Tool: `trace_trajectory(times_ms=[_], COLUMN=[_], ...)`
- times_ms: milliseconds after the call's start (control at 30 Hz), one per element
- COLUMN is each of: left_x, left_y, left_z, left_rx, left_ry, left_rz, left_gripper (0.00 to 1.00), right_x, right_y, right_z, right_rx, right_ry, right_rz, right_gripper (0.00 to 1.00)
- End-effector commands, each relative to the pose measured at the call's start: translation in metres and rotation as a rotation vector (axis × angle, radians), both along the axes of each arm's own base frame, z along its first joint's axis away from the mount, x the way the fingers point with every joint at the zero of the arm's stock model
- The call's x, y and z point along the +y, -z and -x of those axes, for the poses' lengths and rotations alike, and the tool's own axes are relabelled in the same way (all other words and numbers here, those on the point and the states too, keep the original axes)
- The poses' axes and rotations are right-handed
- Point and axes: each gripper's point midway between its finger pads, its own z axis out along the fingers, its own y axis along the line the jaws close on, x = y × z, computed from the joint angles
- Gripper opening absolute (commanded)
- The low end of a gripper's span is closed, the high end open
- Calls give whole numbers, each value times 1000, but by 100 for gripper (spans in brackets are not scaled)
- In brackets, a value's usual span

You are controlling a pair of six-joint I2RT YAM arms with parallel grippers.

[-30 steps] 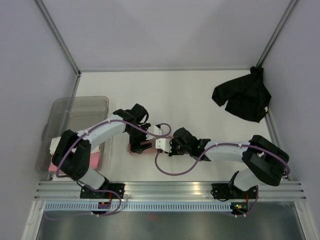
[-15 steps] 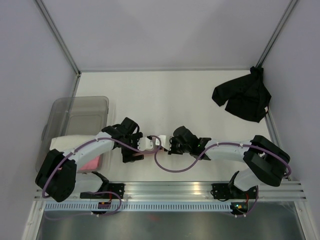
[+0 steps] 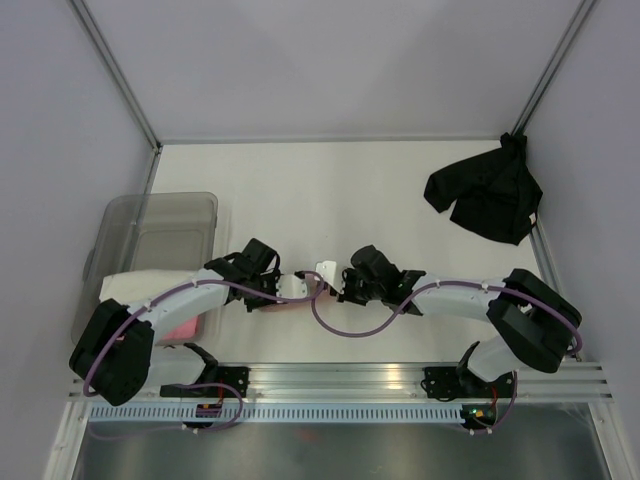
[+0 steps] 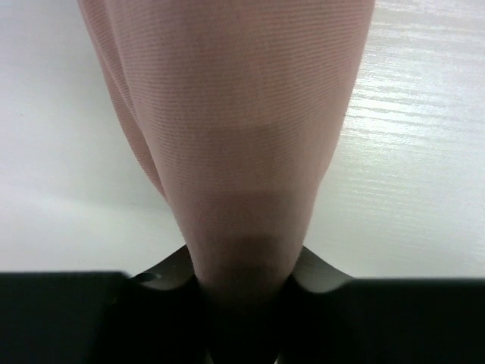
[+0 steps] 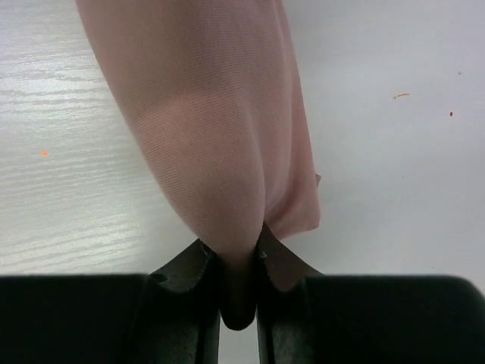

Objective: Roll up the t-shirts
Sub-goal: Place the rolled tshirt into the container

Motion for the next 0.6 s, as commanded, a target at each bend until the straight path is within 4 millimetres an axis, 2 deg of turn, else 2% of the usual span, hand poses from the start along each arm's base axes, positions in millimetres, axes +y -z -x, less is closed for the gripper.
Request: trace_trajectory(times_ms=[0,67,100,133,267,400,567], left_x=[11,12,13,12,13,15,24], left_y=[7,5,3,2,-8,-25,-38], left_z=[5,2,0,-3,-13,-37,-58], left_rx=[17,1,-6,-16,-44,-101,-142], left_ry=[-23,-24,-23,-24,-28,-55,-97], left_rz=[-46,-57,-61,-62,-66,-51,-51], left_gripper=[28,21,5,3,2,2,2], right_x=[10,10,9,9,11,17,20], right_y=[-19,-19,-19,-20,-24,-30,-44], right_z=[-9,-9,-9,-10,-14,-18,-34], right_rx=[7,16,21,22,47,72,72], right_ry=[15,21,23,26,51,76,163], right_rz=[-66,-69,-68,-69,-83,-100,-147], right_gripper=[7,5,4,4,0,0,0])
